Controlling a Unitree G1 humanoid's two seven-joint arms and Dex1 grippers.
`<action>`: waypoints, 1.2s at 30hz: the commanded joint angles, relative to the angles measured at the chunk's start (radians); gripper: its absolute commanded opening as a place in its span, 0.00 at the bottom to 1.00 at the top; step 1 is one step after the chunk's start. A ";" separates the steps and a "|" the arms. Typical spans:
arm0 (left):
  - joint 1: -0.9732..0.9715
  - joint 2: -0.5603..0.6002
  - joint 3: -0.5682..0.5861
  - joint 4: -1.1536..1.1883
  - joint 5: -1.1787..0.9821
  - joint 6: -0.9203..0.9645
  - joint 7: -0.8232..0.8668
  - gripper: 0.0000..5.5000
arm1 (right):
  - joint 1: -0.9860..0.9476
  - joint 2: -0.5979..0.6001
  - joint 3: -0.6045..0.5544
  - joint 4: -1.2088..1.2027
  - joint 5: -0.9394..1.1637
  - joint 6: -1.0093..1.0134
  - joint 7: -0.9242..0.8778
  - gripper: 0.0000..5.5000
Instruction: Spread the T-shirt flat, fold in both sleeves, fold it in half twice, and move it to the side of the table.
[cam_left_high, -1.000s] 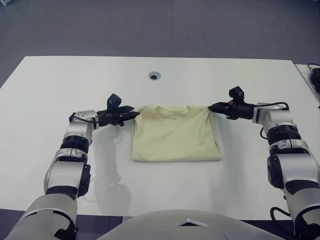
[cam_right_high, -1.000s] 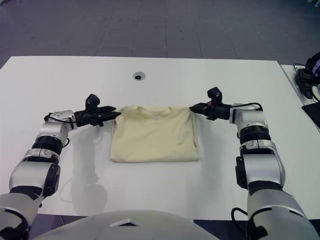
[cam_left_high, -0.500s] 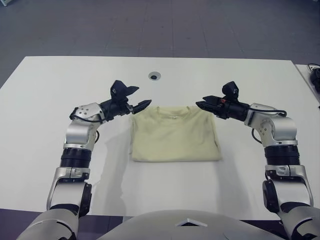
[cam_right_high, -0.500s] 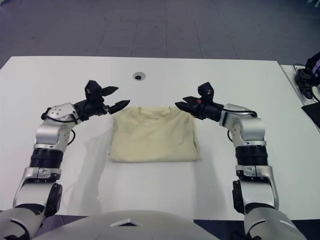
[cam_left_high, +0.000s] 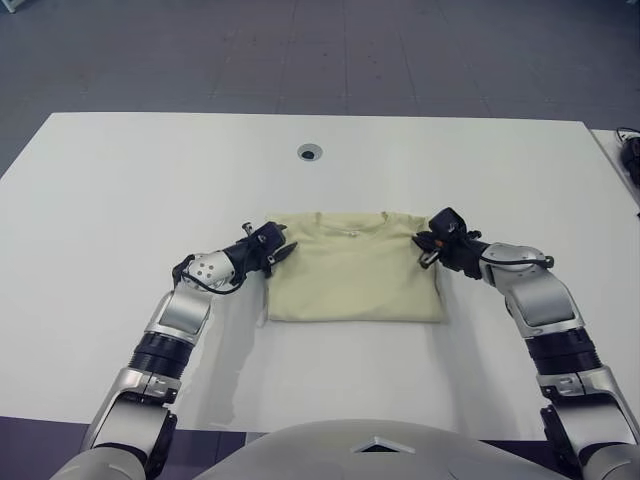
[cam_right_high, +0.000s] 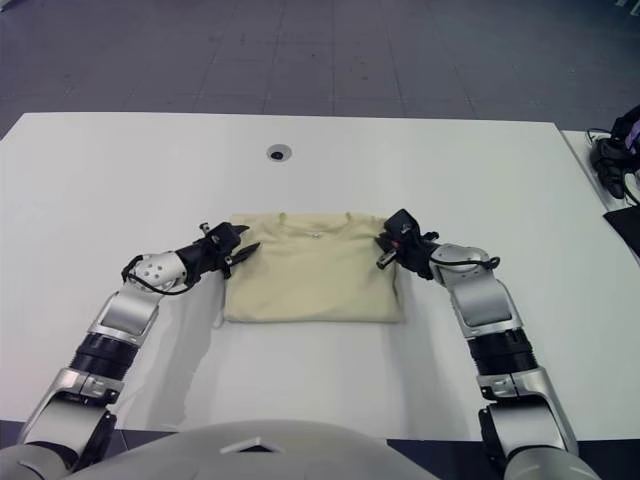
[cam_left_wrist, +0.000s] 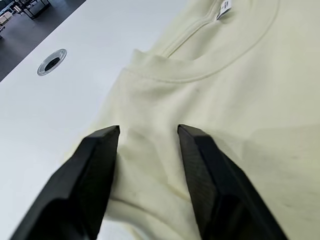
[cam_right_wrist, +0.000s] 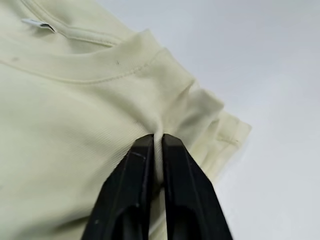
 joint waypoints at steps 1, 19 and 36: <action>-0.043 0.013 -0.001 0.003 -0.007 -0.063 -0.032 0.55 | -0.014 0.042 -0.109 -0.061 0.125 0.064 0.018 0.19; 0.386 0.258 0.082 -0.693 0.035 0.186 -0.112 0.98 | -0.163 -0.054 0.130 0.332 -0.287 -0.490 -0.045 0.71; -0.186 0.289 -0.154 0.226 0.263 -0.313 -0.119 0.98 | 0.243 -0.278 0.050 -0.349 -0.271 -0.146 0.177 0.98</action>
